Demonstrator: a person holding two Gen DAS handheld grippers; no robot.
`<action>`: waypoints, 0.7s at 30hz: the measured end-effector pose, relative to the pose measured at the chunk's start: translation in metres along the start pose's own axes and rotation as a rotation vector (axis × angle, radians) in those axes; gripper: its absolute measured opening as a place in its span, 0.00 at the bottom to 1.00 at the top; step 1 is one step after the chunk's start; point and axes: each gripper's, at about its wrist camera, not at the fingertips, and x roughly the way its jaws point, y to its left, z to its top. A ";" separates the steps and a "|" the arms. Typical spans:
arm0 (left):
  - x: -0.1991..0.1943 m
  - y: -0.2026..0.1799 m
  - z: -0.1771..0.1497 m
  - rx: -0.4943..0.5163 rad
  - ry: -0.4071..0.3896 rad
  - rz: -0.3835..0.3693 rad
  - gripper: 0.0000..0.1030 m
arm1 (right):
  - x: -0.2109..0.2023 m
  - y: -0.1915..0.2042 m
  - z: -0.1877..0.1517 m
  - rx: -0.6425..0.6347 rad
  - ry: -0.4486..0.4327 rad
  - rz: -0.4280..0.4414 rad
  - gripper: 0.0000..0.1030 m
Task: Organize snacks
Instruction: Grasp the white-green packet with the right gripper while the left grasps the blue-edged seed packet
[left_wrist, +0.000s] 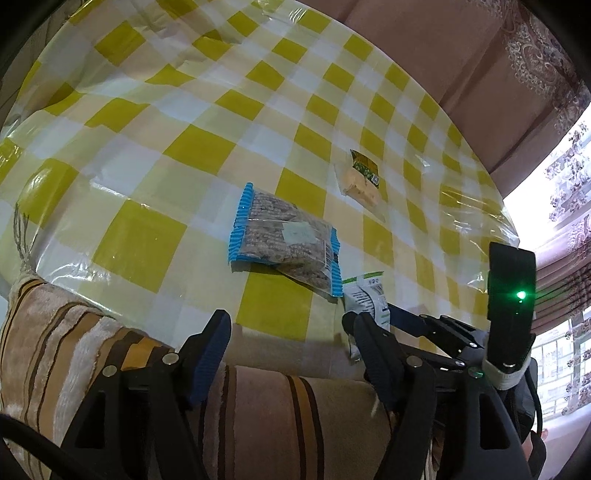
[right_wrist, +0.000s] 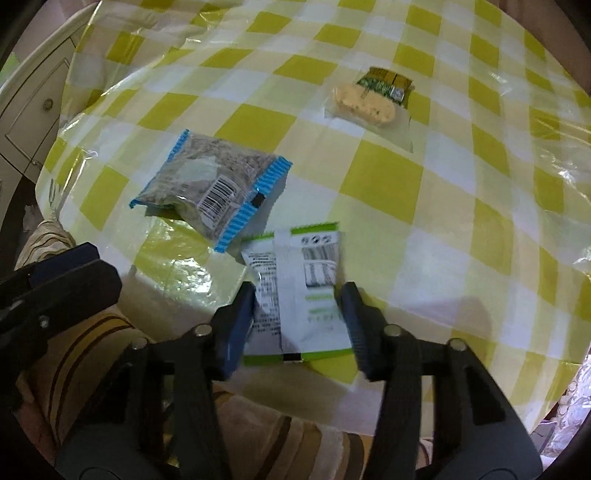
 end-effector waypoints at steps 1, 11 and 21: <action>0.001 -0.001 0.000 0.001 0.002 0.003 0.69 | -0.001 -0.002 0.000 0.006 -0.006 0.003 0.46; 0.032 -0.009 0.019 -0.049 0.072 -0.021 0.70 | -0.010 -0.043 -0.005 0.184 -0.087 -0.031 0.44; 0.065 -0.021 0.049 -0.094 0.094 -0.009 0.73 | -0.015 -0.052 -0.007 0.226 -0.123 -0.008 0.44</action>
